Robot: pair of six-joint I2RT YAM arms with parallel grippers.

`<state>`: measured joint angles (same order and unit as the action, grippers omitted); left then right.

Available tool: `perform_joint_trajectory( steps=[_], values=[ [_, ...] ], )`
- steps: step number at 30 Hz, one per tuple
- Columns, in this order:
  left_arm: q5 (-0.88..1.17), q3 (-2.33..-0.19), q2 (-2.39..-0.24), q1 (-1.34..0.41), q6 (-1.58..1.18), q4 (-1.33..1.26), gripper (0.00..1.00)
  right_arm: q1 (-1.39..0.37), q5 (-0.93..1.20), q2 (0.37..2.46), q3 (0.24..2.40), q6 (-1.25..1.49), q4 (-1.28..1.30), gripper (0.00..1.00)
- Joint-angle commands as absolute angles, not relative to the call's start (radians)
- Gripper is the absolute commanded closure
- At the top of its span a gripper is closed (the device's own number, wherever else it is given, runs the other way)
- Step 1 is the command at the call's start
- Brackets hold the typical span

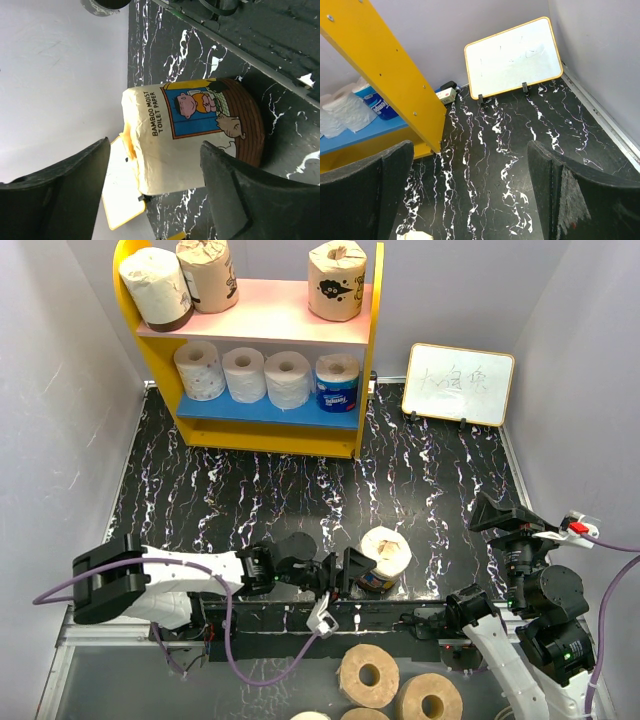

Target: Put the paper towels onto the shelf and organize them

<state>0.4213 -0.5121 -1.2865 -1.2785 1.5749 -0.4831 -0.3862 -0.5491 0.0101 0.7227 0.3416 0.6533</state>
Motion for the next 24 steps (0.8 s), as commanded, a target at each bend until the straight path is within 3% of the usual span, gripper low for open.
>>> perform_joint_trajectory(
  steps=[1,9,19,22,24],
  values=[
    [0.478,-0.596,-1.353,-1.284,1.643,-0.477,0.34,-0.399,-0.539,-0.005,0.742,0.329,0.62,0.05],
    [0.406,-0.644,-1.442,-1.28,1.69,-0.434,0.42,-0.409,-0.541,-0.006,0.746,0.329,0.625,0.05],
    [0.38,-0.66,-1.463,-1.264,1.697,-0.331,0.39,-0.417,-0.548,-0.006,0.752,0.336,0.633,0.05],
    [0.372,-0.671,-1.468,-1.265,1.705,-0.292,0.56,-0.418,-0.551,-0.006,0.753,0.337,0.636,0.05],
    [0.37,-0.676,-1.473,-1.265,1.707,-0.286,0.76,-0.42,-0.556,-0.007,0.755,0.34,0.637,0.05]
  ],
)
